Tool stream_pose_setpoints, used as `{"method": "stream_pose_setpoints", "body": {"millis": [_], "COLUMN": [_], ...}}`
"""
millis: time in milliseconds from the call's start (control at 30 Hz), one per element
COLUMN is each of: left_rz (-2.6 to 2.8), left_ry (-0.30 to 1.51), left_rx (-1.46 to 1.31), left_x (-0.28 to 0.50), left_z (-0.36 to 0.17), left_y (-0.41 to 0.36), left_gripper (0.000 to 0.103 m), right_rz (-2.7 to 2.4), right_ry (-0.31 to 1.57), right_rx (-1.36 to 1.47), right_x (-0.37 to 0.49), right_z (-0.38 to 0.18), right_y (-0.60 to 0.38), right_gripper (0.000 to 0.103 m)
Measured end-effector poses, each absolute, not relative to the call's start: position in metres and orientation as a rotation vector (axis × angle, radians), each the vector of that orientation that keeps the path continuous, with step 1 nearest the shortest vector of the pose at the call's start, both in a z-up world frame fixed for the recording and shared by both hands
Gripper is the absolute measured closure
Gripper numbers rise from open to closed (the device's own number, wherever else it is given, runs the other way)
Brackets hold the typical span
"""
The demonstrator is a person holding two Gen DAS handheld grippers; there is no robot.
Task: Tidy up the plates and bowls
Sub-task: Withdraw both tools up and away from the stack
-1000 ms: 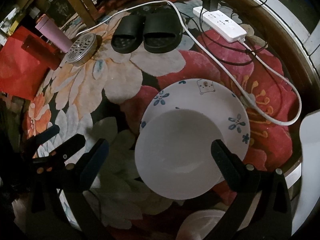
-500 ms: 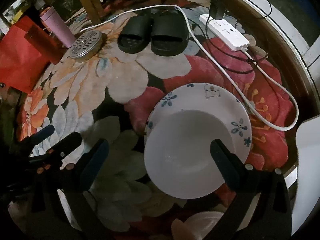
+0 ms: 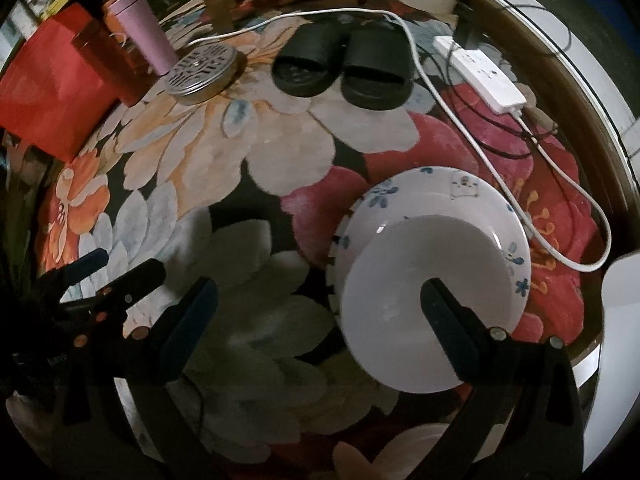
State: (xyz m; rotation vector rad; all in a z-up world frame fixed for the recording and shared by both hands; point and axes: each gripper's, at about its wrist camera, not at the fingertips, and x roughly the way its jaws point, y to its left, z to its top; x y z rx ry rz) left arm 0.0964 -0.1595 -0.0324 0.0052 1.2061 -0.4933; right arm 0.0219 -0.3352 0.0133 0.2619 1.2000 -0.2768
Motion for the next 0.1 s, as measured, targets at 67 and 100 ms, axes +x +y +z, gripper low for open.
{"method": "stream_pose_setpoints", "body": {"millis": [67,100], "left_rz": [-0.479,-0.473], "left_ry": [1.189,1.187], "left_rx": [0.004,0.004], "left_x": [0.0966,0.0970], "left_z": [-0.0321,-0.0327], "left_y": [-0.1503,-0.1465], "left_gripper": [0.001,0.001], "right_rz": [-0.263,-0.253], "right_ry": [1.201,1.203], "right_rx": [0.246,0.241], "right_x": [0.0240,0.0253], "right_z": [0.0120,0.0110], "right_y": [-0.3273,-0.3227], "right_gripper": [0.001,0.001]}}
